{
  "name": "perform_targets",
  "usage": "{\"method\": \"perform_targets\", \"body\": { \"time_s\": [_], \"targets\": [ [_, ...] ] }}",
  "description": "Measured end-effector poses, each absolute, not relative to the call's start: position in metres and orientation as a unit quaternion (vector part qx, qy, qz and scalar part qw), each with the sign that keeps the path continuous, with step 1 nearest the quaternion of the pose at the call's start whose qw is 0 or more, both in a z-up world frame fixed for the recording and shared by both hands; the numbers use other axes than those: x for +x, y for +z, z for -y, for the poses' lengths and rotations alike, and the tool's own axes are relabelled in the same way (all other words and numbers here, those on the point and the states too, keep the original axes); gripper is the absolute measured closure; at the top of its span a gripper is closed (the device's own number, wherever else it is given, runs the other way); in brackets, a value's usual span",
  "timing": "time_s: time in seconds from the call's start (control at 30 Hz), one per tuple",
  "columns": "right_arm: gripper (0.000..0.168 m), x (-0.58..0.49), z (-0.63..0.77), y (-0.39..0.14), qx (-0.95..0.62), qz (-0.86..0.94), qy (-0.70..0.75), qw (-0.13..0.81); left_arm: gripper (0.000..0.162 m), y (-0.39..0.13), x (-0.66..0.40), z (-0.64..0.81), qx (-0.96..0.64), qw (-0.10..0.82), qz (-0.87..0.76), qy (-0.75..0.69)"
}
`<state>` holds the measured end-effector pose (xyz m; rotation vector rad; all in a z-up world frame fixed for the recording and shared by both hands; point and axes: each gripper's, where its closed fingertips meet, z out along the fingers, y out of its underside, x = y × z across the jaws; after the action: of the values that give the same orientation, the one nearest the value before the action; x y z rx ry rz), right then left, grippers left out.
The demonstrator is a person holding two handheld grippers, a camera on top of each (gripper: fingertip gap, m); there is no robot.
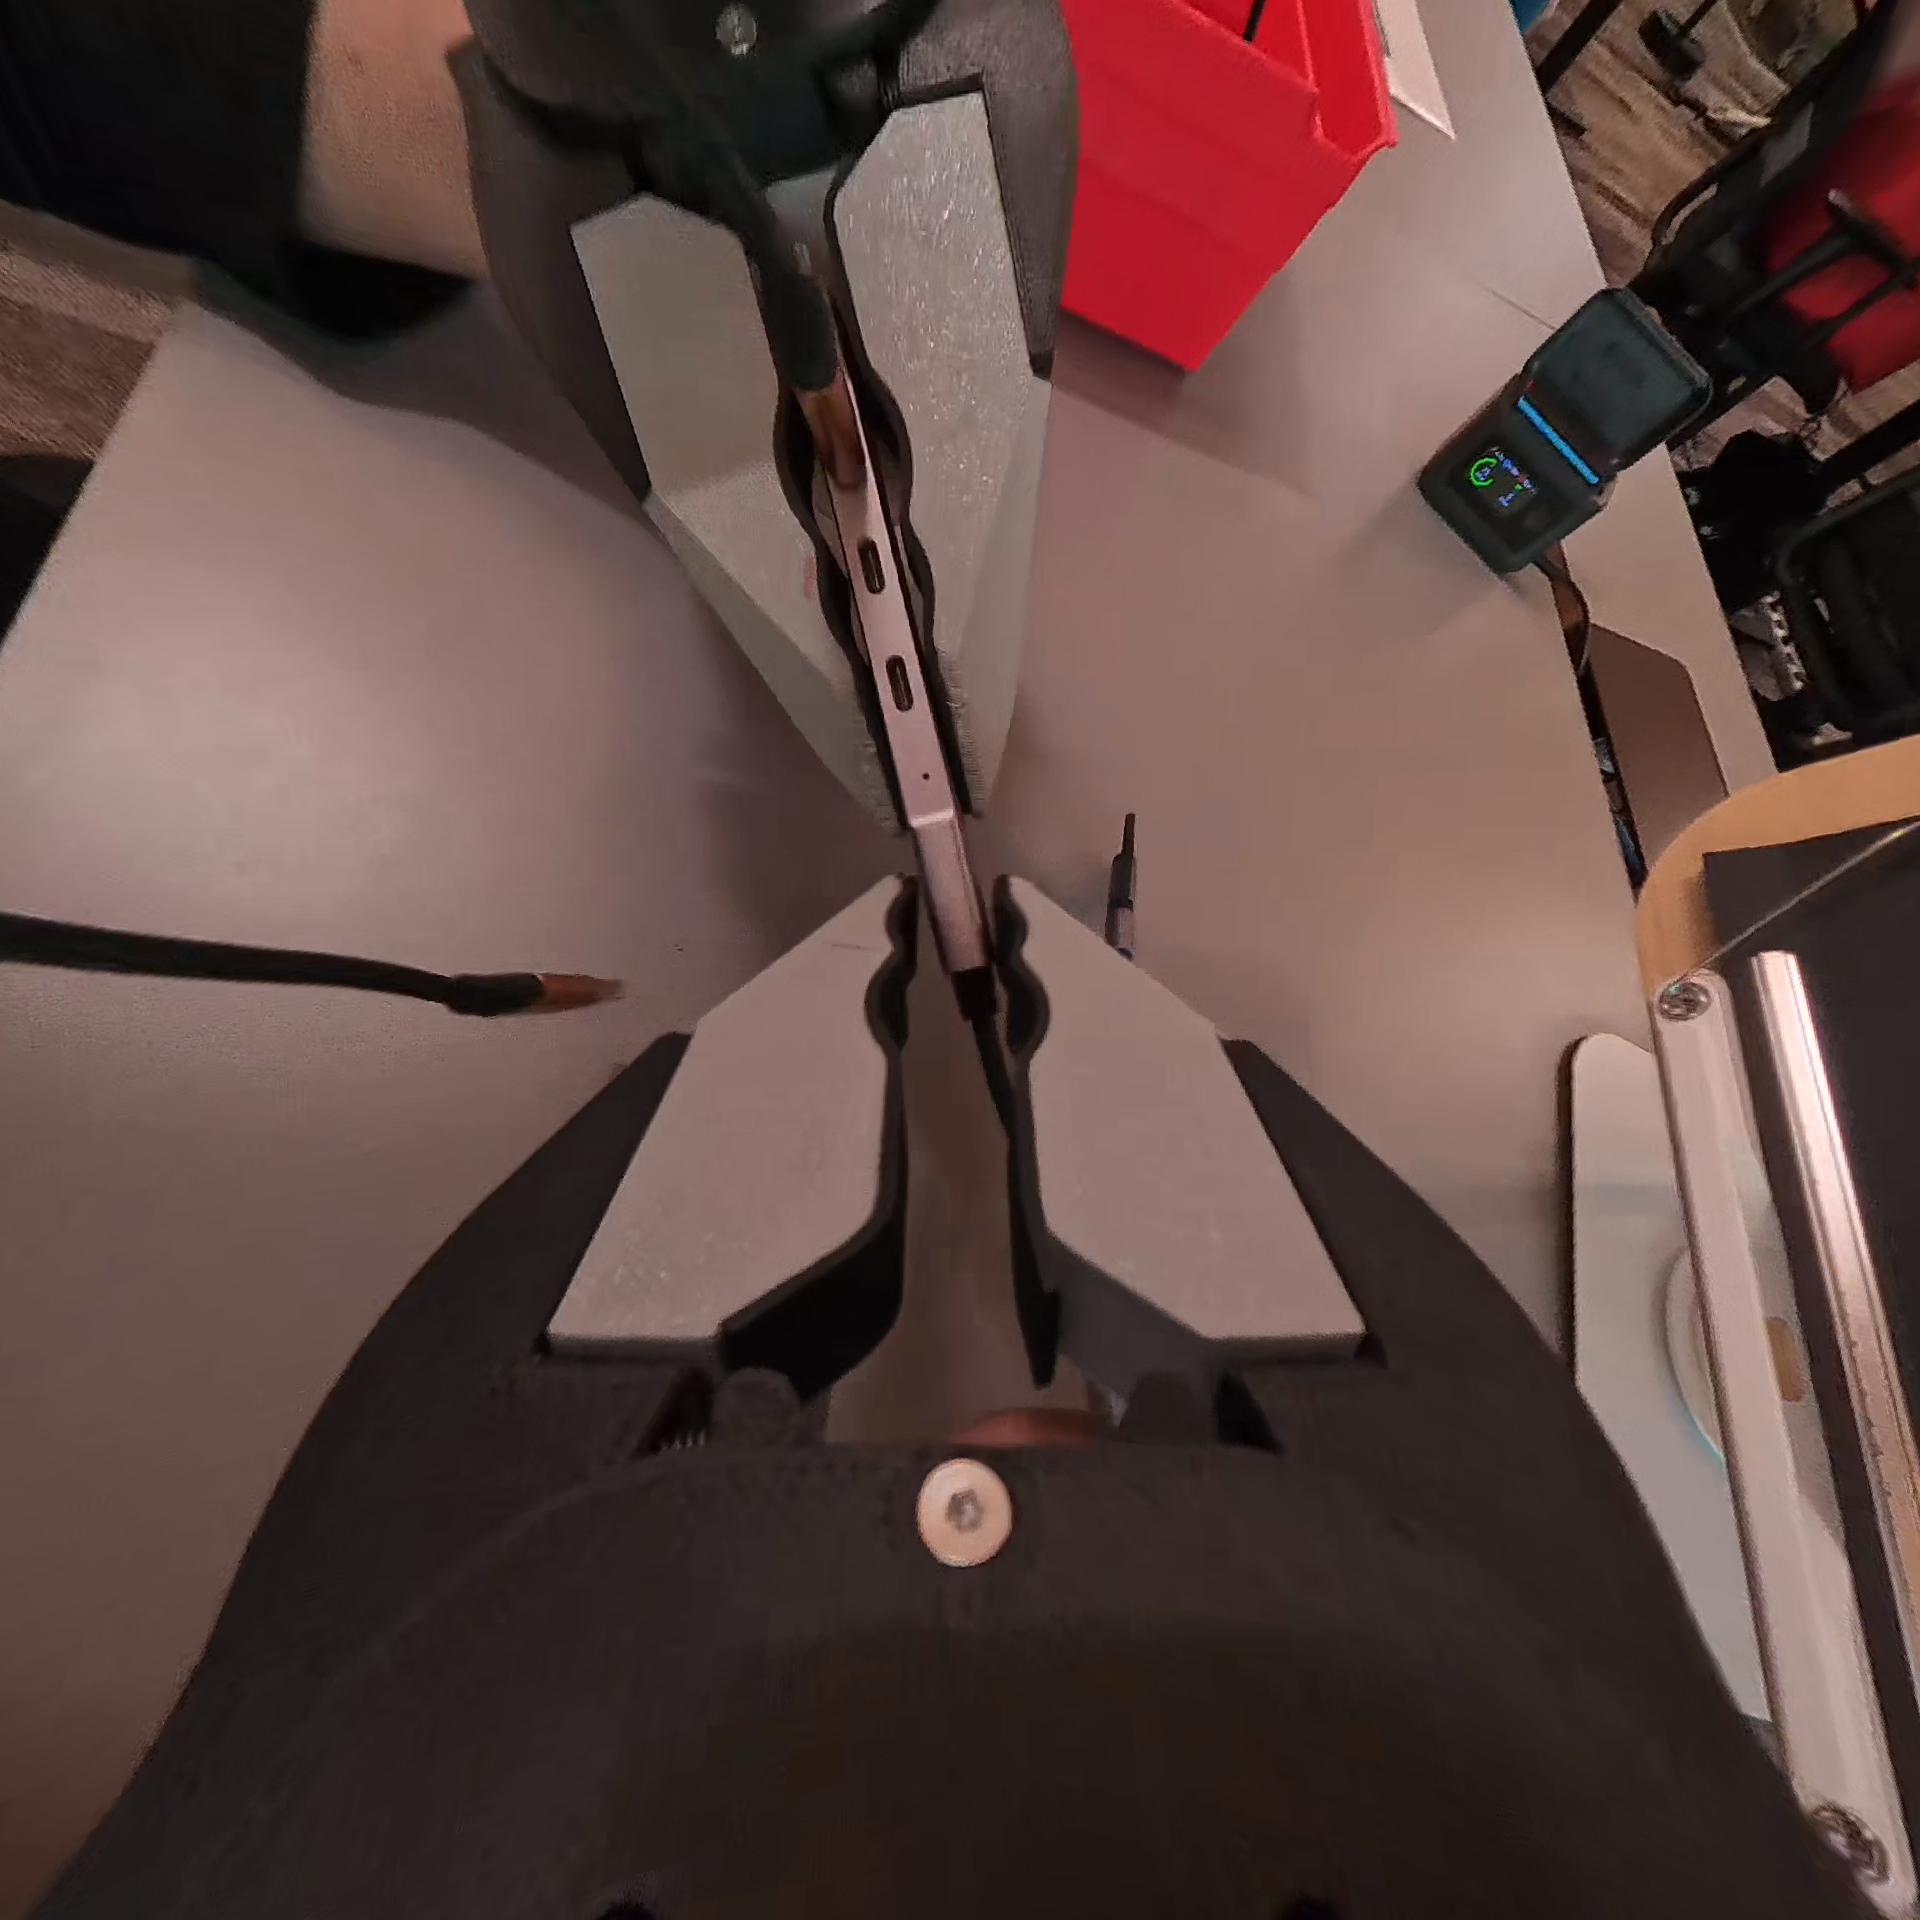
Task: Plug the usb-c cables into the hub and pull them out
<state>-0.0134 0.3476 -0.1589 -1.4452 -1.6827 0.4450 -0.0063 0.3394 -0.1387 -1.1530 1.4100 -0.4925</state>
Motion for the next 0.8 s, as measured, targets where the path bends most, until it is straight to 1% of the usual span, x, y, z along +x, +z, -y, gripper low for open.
{"method": "perform_targets", "body": {
  "time_s": [0.03,0.2,0.27,0.3,0.37,0.47,0.57,0.63,0.73,0.8],
  "targets": [
    [0.159,-0.014,-0.348,-0.160,-0.575,0.676,0.171,0.427,0.155,-0.137,-0.006,-0.337,-0.492,0.585,-0.605,-0.222],
    [0.160,-0.015,-0.349,-0.154,-0.567,0.675,0.167,0.441,0.155,-0.134,-0.007,-0.337,-0.497,0.582,-0.590,-0.255],
    [0.161,-0.016,-0.350,-0.150,-0.567,0.671,0.167,0.448,0.152,-0.131,-0.009,-0.339,-0.505,0.580,-0.578,-0.272],
    [0.161,-0.016,-0.350,-0.148,-0.566,0.669,0.168,0.452,0.149,-0.132,-0.012,-0.343,-0.514,0.578,-0.572,-0.272],
    [0.163,-0.014,-0.352,-0.140,-0.566,0.657,0.180,0.465,0.132,-0.131,-0.020,-0.351,-0.530,0.580,-0.558,-0.269],
    [0.163,-0.009,-0.358,-0.120,-0.567,0.625,0.200,0.497,0.124,-0.130,-0.030,-0.364,-0.549,0.582,-0.538,-0.265],
    [0.163,-0.003,-0.363,-0.104,-0.570,0.598,0.207,0.524,0.124,-0.127,-0.038,-0.373,-0.557,0.590,-0.517,-0.274],
    [0.163,0.000,-0.366,-0.098,-0.574,0.586,0.199,0.536,0.127,-0.128,-0.042,-0.380,-0.565,0.592,-0.506,-0.272],
    [0.163,0.000,-0.368,-0.094,-0.580,0.574,0.192,0.545,0.133,-0.140,-0.047,-0.398,-0.597,0.588,-0.490,-0.241],
    [0.163,0.001,-0.372,-0.091,-0.588,0.567,0.176,0.550,0.133,-0.153,-0.052,-0.412,-0.625,0.579,-0.479,-0.211]
  ]
}}
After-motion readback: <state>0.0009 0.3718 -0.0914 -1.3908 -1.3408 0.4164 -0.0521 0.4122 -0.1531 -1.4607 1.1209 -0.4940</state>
